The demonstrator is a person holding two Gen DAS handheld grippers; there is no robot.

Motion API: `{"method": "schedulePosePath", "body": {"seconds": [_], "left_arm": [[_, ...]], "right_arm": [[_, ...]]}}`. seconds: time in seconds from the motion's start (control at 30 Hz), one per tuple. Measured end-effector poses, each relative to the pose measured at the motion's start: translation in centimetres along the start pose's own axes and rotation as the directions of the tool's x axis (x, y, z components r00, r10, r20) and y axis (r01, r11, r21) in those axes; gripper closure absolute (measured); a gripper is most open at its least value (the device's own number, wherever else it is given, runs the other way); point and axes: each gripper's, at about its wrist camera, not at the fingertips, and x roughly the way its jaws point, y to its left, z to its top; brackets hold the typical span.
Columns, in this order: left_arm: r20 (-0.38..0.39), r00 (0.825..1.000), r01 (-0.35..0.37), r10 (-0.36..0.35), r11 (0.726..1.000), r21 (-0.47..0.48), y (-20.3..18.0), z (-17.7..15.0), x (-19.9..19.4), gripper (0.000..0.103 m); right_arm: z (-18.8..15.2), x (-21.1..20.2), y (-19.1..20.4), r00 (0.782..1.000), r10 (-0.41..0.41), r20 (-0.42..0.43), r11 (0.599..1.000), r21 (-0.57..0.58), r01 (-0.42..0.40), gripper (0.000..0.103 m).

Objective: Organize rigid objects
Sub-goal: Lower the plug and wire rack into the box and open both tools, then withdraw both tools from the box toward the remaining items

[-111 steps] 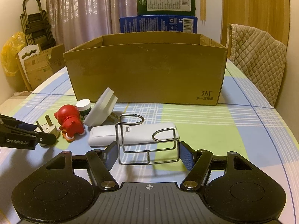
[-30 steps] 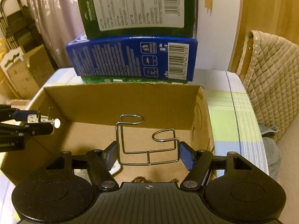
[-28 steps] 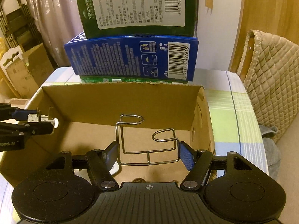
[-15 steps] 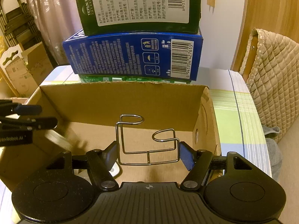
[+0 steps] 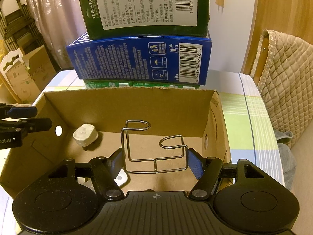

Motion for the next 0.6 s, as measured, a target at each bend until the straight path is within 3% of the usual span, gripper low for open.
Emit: {"method": "schedulePosePath", "body": {"seconds": [0.23,0.3,0.6], "left_arm": [[-0.001,1.0,-0.004,0.004,1.0,0.005,0.1,-0.2,0.1,0.054],[-0.002,1.0,-0.002,0.002,1.0,0.0,0.2,-0.3,0.1,0.054],[0.006,1.0,0.005,-0.005,1.0,0.001,0.1,-0.6,-0.6,0.054]], "right_arm": [[0.1,0.2,0.1,1.0,-0.009,0.003,1.0,-0.006,0.009,0.039],[0.1,0.4,0.1,1.0,-0.007,0.0,1.0,-0.005,0.007,0.051],[0.3,-0.8,-0.3,0.998,-0.022,0.063,1.0,0.012,0.021,0.05]]}}
